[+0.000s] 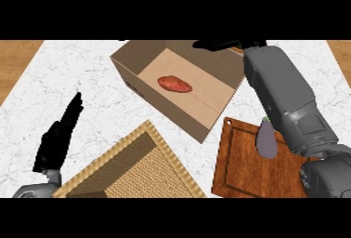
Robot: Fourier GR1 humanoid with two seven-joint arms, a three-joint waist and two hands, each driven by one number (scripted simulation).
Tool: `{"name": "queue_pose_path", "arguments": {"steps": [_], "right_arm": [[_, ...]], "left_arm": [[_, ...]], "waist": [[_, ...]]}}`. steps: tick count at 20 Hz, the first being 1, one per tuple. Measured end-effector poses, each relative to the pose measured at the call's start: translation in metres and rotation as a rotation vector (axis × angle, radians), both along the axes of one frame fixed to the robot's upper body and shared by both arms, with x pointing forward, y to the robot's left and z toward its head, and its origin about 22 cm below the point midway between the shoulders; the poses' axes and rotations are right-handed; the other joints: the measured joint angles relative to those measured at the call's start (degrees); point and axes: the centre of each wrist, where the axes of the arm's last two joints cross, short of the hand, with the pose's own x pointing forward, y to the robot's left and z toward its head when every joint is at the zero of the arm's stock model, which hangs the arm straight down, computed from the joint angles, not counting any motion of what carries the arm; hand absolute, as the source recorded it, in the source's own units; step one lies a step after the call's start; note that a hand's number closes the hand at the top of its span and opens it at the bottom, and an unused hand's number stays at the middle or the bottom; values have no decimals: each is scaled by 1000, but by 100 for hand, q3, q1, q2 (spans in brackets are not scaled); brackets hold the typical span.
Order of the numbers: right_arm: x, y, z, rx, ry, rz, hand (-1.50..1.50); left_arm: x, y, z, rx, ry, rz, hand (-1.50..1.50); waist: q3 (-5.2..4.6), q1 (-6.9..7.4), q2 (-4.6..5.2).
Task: Pick the sweet potato from the cutting board and place it in the cardboard box
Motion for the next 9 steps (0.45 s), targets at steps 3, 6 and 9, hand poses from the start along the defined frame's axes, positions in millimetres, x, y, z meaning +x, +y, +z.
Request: {"name": "queue_pose_path", "arguments": {"steps": [3,6,9], "right_arm": [[2,-42,6,37,-8,-32,-150],[-1,-94,8,57,-10,-74,-150],[-10,-144,9,55,-17,-92,-150]], "left_arm": [[-2,2,0,5,-2,4,0],[-2,1,-2,6,-6,11,0],[-2,-2,1,5,-10,6,0]], "waist": [[-8,1,5],[10,-51,12],[28,-38,39]]}}
